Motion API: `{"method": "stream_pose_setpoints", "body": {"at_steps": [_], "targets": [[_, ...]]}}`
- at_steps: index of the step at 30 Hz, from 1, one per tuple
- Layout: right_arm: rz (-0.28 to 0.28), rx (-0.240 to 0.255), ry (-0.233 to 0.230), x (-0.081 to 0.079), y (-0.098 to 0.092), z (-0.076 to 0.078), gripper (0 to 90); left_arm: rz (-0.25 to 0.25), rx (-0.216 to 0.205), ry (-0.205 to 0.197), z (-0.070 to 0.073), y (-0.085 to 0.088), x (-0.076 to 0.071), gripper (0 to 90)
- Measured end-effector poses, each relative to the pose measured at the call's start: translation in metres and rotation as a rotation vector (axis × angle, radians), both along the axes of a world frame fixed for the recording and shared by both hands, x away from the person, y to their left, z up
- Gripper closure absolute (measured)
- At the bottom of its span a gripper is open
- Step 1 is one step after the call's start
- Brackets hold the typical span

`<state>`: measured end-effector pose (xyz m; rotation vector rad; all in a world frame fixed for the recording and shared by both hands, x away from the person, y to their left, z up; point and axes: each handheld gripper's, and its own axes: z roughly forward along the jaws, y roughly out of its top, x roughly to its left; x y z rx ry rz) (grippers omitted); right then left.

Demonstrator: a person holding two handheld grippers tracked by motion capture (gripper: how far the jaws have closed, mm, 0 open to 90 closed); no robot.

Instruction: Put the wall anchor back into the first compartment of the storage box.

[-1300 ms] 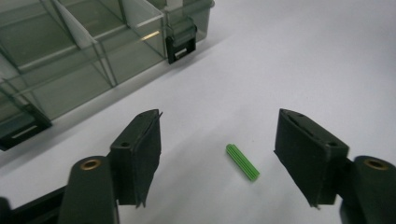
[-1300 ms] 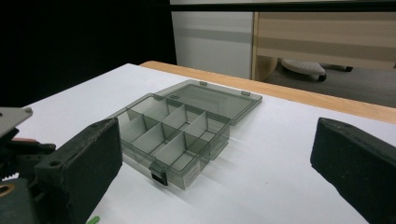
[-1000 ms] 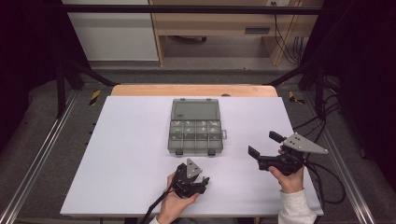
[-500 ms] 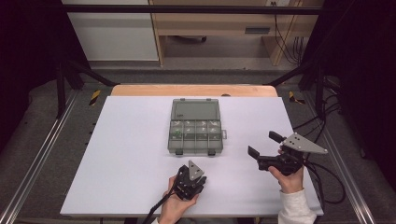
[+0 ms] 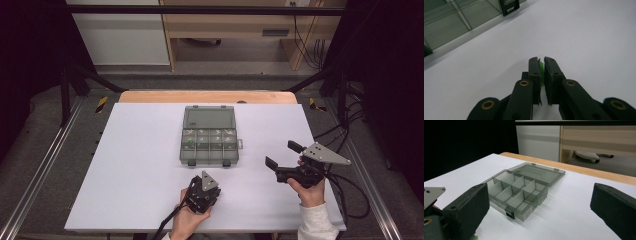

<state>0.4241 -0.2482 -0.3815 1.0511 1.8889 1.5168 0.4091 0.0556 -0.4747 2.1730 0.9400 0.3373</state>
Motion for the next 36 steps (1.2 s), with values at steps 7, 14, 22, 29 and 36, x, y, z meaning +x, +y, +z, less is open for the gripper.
{"method": "stream_pose_setpoints", "body": {"at_steps": [7, 14, 22, 29, 36], "targets": [[-0.001, 0.0, 0.002, 0.0, 0.0, 0.0, 2.6, -0.005, -0.006, -0.03, 0.014, 0.005, 0.001, 83.4], [0.0, 0.0, 0.001, 0.0, 0.0, 0.0, 2.6, -0.009, -0.012, -0.066, 0.031, 0.011, 0.007, 83.5], [0.0, -0.002, 0.001, 0.0, 0.0, 0.0, 2.6, 0.002, -0.049, -0.102, 0.058, 0.023, 0.019, 83.5], [-0.002, 0.0, -0.002, 0.0, -0.001, 0.0, 2.6, 0.004, -0.069, -0.136, 0.08, 0.033, 0.029, 83.5], [0.0, -0.001, 0.0, 0.0, 0.0, 0.0, 2.6, 0.008, -0.102, -0.152, 0.097, 0.041, 0.038, 83.5]]}}
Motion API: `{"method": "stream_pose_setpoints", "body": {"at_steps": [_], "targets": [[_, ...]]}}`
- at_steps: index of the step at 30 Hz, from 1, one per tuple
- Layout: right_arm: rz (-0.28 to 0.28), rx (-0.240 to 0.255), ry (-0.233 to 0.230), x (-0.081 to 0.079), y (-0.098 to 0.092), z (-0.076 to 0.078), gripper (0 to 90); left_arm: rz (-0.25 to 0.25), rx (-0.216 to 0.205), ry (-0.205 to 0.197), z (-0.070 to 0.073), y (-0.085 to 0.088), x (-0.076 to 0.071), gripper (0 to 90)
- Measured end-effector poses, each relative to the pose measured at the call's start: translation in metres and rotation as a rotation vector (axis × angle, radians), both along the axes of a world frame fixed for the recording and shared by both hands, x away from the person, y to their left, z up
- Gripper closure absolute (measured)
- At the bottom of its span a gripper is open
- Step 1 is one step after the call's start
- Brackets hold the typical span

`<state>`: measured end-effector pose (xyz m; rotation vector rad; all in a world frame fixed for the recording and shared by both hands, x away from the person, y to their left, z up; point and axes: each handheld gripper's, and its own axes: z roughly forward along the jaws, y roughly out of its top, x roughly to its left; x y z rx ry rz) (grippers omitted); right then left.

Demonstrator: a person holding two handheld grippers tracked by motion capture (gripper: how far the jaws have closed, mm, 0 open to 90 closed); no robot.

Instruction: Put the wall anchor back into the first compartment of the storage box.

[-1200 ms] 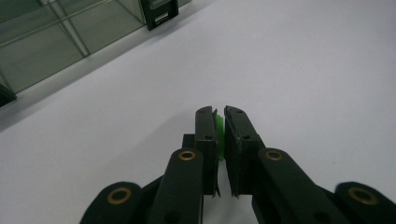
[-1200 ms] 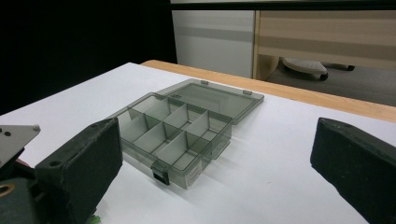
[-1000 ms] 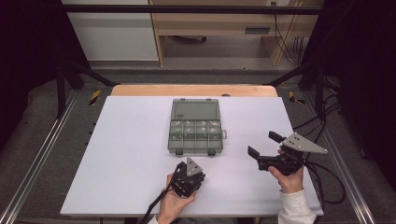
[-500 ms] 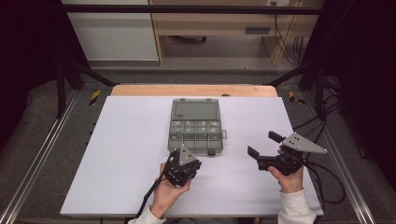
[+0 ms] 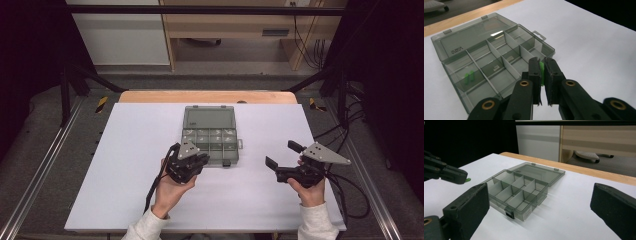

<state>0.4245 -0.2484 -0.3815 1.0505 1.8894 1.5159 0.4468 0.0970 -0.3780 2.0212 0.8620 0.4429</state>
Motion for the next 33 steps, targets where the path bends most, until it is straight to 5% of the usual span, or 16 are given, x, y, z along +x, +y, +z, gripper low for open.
{"method": "stream_pose_setpoints", "body": {"at_steps": [11, 33], "targets": [[-0.004, 0.002, -0.001, 0.0, 0.0, 0.0, 2.6, 0.014, -0.014, -0.016, 0.012, 0.011, 0.025, 83.5], [0.001, -0.001, -0.004, 0.001, -0.001, 0.0, 2.5, 0.091, -0.009, -0.038, 0.008, 0.027, 0.07, 83.5]]}}
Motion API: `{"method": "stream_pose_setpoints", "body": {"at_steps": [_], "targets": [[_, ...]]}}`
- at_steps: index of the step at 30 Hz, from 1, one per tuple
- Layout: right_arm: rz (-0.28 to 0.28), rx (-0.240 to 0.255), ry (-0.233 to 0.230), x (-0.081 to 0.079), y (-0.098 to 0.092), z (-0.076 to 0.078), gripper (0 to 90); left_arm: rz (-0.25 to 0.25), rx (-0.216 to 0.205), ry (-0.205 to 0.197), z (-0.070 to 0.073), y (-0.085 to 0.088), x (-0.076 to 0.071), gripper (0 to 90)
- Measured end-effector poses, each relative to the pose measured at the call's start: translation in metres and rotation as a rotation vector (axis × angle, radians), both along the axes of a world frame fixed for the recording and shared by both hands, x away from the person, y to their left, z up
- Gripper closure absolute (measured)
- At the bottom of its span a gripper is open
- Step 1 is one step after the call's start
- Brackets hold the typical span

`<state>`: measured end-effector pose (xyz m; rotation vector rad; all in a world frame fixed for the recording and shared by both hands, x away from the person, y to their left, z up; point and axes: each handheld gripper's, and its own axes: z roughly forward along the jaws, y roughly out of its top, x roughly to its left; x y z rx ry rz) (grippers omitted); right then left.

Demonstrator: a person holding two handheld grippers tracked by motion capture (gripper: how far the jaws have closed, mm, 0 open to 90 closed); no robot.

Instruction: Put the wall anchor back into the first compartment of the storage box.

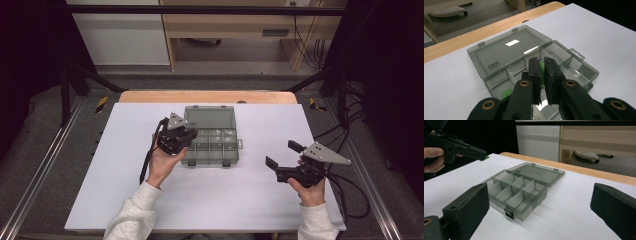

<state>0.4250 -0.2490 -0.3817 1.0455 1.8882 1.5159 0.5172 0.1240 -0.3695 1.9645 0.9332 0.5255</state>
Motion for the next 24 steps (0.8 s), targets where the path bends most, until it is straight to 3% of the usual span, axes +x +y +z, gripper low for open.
{"method": "stream_pose_setpoints", "body": {"at_steps": [12, 24], "targets": [[-0.002, 0.002, 0.003, 0.0, 0.0, 0.0, 2.4, 0.043, -0.002, 0.027, -0.013, 0.006, 0.026, 83.5], [-0.003, 0.004, 0.004, 0.0, -0.001, 0.0, 2.4, 0.054, 0.03, 0.03, -0.026, 0.004, 0.037, 83.5]]}}
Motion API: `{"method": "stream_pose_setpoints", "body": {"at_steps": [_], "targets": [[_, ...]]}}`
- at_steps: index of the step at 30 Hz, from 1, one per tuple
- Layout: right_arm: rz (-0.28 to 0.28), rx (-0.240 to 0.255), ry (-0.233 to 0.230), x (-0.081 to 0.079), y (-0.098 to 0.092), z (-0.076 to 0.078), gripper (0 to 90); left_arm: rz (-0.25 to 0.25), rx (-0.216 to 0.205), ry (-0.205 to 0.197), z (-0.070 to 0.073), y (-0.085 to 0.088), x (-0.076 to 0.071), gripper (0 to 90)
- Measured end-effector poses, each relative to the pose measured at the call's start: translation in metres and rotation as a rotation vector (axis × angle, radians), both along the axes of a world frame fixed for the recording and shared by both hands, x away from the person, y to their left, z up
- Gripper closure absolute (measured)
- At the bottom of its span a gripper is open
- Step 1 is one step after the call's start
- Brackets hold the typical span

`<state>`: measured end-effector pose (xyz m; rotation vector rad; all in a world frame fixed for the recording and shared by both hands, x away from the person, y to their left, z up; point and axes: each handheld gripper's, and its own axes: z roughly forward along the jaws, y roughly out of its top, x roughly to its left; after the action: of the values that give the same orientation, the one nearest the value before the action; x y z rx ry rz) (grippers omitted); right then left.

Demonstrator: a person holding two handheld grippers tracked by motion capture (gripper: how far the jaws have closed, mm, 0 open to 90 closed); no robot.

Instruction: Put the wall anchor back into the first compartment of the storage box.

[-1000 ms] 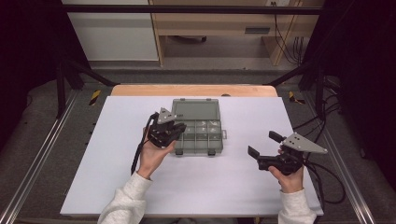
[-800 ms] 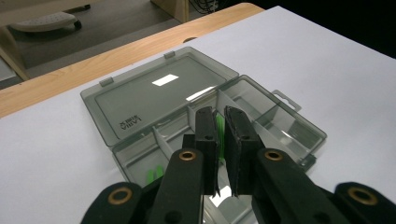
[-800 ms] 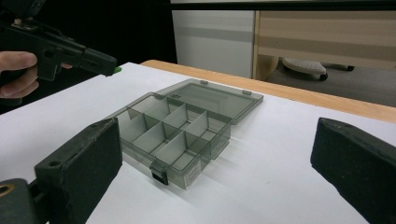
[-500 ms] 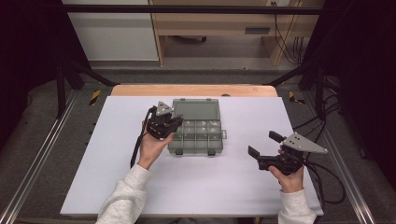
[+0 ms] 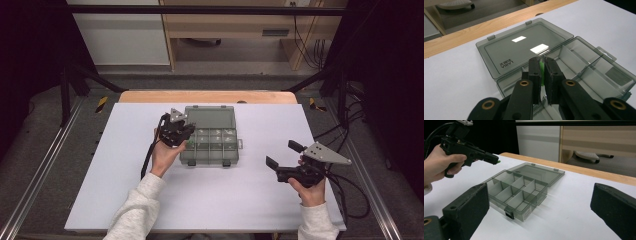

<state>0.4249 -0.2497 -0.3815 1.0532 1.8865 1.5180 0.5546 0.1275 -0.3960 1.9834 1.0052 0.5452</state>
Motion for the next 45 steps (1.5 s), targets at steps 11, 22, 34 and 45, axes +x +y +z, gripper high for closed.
{"method": "stream_pose_setpoints", "body": {"at_steps": [11, 22, 34, 45], "targets": [[0.002, -0.002, 0.0, 0.0, 0.0, 0.0, 2.4, 0.013, 0.014, 0.016, -0.012, 0.002, 0.007, 83.5], [0.002, -0.003, -0.001, 0.0, 0.0, 0.0, 2.4, 0.029, 0.039, 0.04, -0.028, 0.005, 0.015, 83.5], [0.002, -0.002, -0.001, 0.0, 0.0, 0.0, 2.4, 0.025, 0.08, 0.091, -0.046, 0.004, 0.02, 83.4], [0.004, -0.002, 0.0, 0.0, 0.0, 0.0, 2.4, 0.034, 0.116, 0.093, -0.049, 0.0, 0.02, 78.3]]}}
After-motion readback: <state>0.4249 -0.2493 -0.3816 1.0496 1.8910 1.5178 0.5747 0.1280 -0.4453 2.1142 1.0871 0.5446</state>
